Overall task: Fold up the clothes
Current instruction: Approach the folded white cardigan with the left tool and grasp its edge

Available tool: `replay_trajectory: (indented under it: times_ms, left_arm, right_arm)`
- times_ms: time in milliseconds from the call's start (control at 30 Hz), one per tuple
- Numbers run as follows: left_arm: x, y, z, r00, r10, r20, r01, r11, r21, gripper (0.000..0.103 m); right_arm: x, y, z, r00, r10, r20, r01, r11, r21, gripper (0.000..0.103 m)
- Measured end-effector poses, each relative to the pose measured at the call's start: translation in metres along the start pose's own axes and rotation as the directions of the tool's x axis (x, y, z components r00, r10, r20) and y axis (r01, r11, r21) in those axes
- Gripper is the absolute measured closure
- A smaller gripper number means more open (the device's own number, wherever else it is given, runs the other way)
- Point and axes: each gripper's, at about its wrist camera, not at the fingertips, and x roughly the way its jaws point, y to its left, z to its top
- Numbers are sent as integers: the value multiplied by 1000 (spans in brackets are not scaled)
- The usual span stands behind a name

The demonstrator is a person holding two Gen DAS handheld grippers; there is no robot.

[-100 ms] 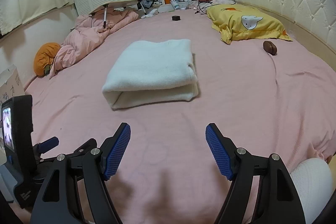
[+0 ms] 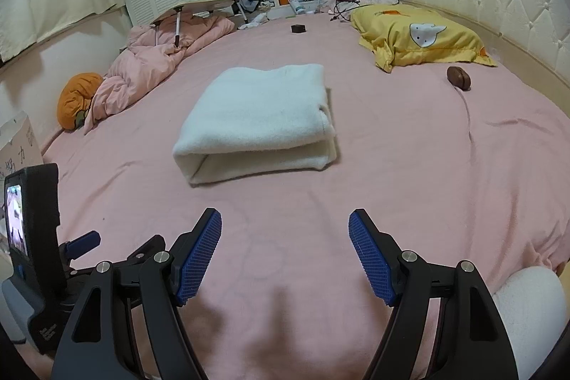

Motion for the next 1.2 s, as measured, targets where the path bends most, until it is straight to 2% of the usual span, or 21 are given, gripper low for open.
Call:
replay_trajectory:
  times_ms: [167, 233, 300, 367, 433, 500, 567, 600, 667, 700, 733, 800, 867, 967, 1033, 1133, 1200]
  left_arm:
    - [12, -25, 9, 1000, 22, -8, -22, 998, 67, 0]
    - [16, -31, 9, 999, 36, 16, -38, 995, 94, 0]
    - [15, -38, 11, 996, 74, 58, -82, 985, 151, 0]
    - [16, -47, 17, 985, 131, 111, -154, 960, 234, 0]
    - [18, -61, 25, 960, 183, 211, -250, 898, 362, 0]
    - [18, -83, 29, 909, 198, 366, -372, 779, 505, 0]
    - [18, -104, 30, 848, 159, 506, -477, 645, 596, 0]
    - [19, -113, 30, 828, 127, 546, -504, 596, 625, 0]
    - [26, -132, 31, 812, 52, 582, -522, 511, 683, 0]
    - [31, -143, 35, 823, 22, 568, -506, 484, 714, 0]
    - [35, -152, 39, 834, 1, 551, -487, 468, 737, 0]
    - [41, -171, 42, 846, -48, 531, -460, 438, 773, 0]
    - [48, -188, 42, 854, -88, 513, -441, 401, 803, 0]
    - [61, -212, 39, 853, -131, 505, -442, 333, 833, 0]
    - [66, -225, 37, 844, -149, 515, -456, 308, 835, 0]
    - [77, -236, 43, 834, -136, 534, -481, 292, 826, 0]
    - [87, -242, 50, 842, -117, 526, -479, 285, 830, 0]
  right_arm:
    - [3, -7, 0, 1000, 14, -12, -14, 999, 41, 29]
    - [4, -10, -1, 1000, 20, -16, -19, 998, 58, 29]
    - [5, -16, 3, 999, 25, -24, -23, 997, 72, 29]
    - [3, -24, 10, 1000, 21, -19, -20, 996, 88, 29]
    - [1, -33, 16, 1000, 11, -3, -11, 994, 107, 29]
    - [-2, -44, 22, 1000, -8, 21, 5, 993, 120, 29]
    - [-5, -58, 27, 998, -39, 47, 32, 991, 127, 29]
    - [-6, -63, 30, 997, -53, 59, 45, 990, 131, 29]
    - [-7, -79, 32, 994, -74, 78, 61, 985, 162, 29]
    - [-7, -88, 33, 994, -75, 78, 59, 980, 188, 29]
    - [-5, -94, 33, 995, -69, 76, 51, 976, 213, 29]
    - [-2, -109, 32, 996, -53, 68, 33, 964, 265, 29]
    - [3, -117, 31, 998, -36, 54, 18, 954, 298, 29]
    - [7, -123, 27, 999, -14, 45, -2, 944, 330, 29]
    - [10, -127, 27, 999, 3, 40, -17, 938, 348, 29]
    - [15, -129, 27, 999, 25, 36, -37, 930, 366, 29]
    - [17, -131, 27, 999, 36, 34, -46, 926, 375, 29]
